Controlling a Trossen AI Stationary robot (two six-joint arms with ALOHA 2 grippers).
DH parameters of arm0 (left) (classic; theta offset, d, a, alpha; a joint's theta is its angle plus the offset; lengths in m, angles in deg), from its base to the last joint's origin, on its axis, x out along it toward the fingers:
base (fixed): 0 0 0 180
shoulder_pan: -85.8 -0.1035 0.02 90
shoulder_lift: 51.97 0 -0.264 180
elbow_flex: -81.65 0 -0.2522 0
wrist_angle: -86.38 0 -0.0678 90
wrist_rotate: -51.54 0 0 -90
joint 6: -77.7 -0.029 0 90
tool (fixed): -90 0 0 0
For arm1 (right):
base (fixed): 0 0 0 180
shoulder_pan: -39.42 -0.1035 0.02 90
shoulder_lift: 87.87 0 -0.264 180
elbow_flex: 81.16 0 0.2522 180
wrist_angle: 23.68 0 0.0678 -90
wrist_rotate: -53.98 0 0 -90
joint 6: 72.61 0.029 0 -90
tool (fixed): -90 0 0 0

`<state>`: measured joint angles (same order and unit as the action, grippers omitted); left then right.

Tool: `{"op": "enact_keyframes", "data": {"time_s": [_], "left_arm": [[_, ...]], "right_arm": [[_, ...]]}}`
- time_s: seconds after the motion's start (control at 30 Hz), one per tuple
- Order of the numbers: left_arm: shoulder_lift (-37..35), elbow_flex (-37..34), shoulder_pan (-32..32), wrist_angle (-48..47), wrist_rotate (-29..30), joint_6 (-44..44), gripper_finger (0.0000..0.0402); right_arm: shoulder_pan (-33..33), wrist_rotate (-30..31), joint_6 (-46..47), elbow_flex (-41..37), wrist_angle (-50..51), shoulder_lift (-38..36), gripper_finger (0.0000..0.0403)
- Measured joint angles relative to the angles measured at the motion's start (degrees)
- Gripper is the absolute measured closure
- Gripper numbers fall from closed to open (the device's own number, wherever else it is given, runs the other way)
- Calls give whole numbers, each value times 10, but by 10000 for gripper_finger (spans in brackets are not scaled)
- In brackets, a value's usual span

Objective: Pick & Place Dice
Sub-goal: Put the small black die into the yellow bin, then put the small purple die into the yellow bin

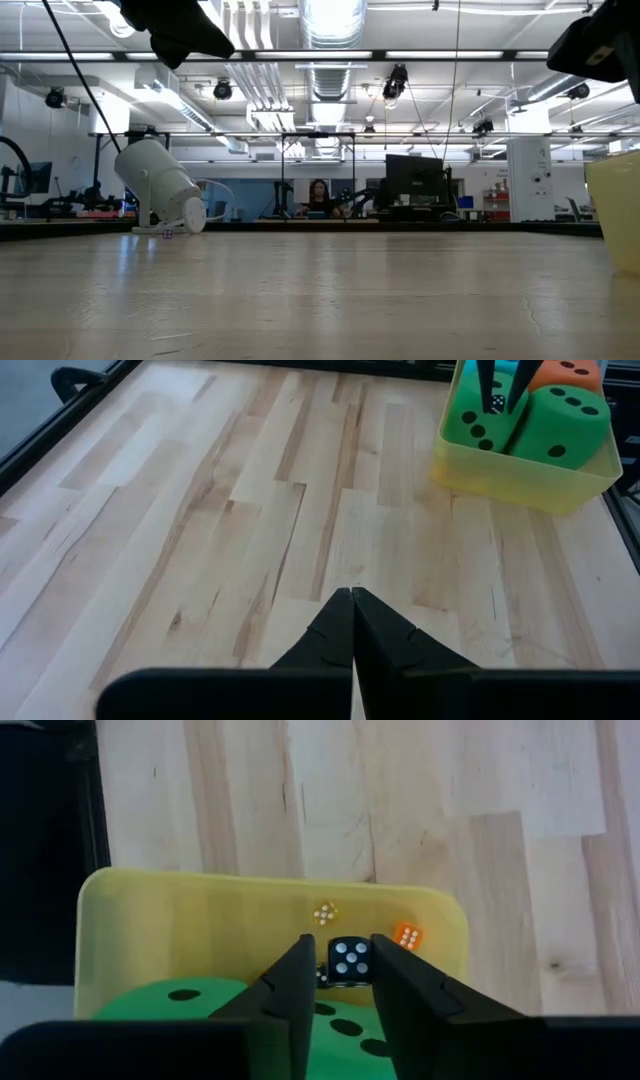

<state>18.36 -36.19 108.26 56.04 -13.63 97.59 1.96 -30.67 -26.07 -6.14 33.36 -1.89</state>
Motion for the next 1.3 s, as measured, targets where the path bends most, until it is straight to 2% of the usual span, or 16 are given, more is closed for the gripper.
{"op": "enact_keyframes", "data": {"time_s": [0.23,0.47,0.63,0.9,1.07,1.3], "left_arm": [[0,0,0,0,0,0,399],[0,0,0,0,0,0,399],[0,0,0,0,0,-2,399],[0,0,0,-5,0,-4,399],[0,0,0,-40,0,-2,399],[0,0,0,-94,0,63,399]], "right_arm": [[-3,-26,0,0,-4,5,269],[-10,-37,-12,0,0,34,250],[-9,-39,-54,0,32,38,254],[-9,-38,-56,0,90,36,270],[-9,-29,-20,10,88,31,277],[-25,43,56,40,86,29,286]]}}
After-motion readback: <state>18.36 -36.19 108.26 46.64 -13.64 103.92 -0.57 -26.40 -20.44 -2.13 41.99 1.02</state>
